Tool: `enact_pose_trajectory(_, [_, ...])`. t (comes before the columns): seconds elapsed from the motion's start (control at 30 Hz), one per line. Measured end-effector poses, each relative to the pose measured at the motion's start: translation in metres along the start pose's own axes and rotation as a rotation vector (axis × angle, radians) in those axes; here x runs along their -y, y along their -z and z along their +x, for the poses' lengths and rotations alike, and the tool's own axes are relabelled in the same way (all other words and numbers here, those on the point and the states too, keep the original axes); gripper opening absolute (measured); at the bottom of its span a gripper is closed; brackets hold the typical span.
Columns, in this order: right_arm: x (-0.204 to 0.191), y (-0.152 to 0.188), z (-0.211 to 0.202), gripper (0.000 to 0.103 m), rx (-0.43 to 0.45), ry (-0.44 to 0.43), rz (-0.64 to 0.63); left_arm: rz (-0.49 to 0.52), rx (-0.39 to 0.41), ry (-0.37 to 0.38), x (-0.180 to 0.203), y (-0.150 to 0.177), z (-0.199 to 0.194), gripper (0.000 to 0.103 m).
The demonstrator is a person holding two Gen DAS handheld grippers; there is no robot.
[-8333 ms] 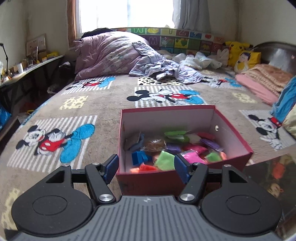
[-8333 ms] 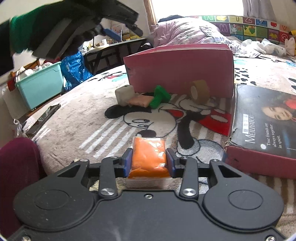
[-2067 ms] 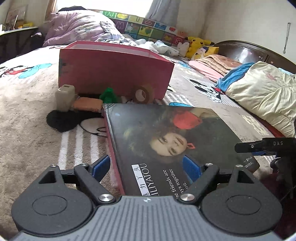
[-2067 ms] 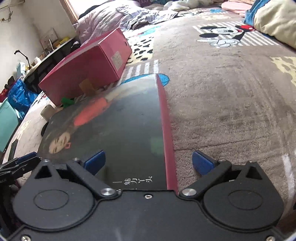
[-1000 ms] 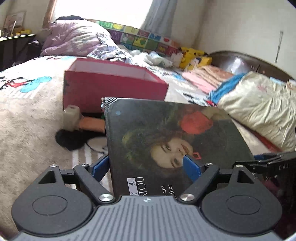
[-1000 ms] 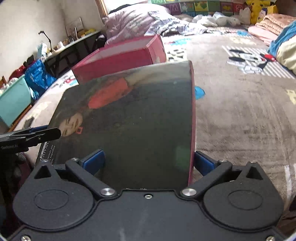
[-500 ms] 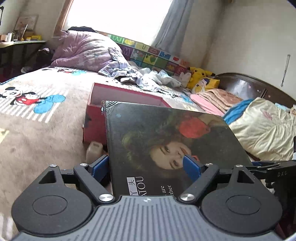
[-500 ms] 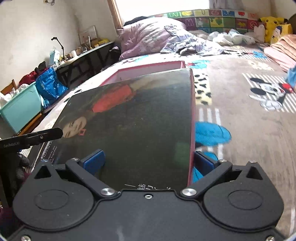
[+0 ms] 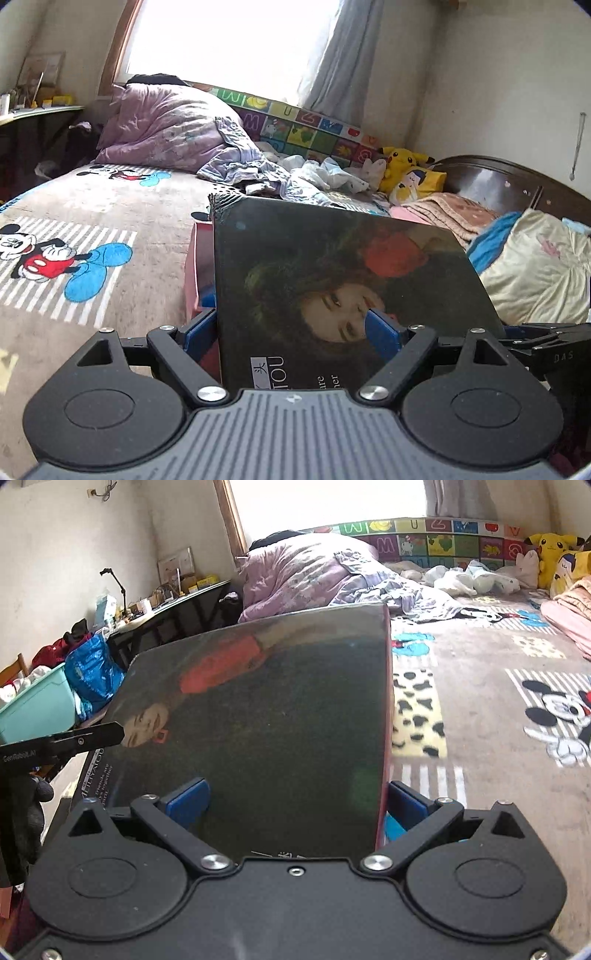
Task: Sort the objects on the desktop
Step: 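Lift the black book with both tools and carry it over the red box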
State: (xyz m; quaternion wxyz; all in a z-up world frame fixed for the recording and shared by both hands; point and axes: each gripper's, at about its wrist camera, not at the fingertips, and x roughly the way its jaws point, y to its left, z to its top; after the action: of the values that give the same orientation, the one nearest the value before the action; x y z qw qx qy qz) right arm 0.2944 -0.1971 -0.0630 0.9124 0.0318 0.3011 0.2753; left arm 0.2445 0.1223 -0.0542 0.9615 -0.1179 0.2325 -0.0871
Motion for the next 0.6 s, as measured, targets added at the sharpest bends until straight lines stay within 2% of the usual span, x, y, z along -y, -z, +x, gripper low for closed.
enact_pose_trajectory(0.3, [0.006,-0.037,0.039,0.103,0.024,0.015,0.020,-0.014,-0.017,-0.003,-0.026,-0.032,0.049,0.085])
enact_pose_trajectory(0.6, [0.001,-0.055,0.080,0.103,0.012,0.025,0.020,-0.049,-0.051,-0.019,-0.063,-0.055,0.097,0.085])
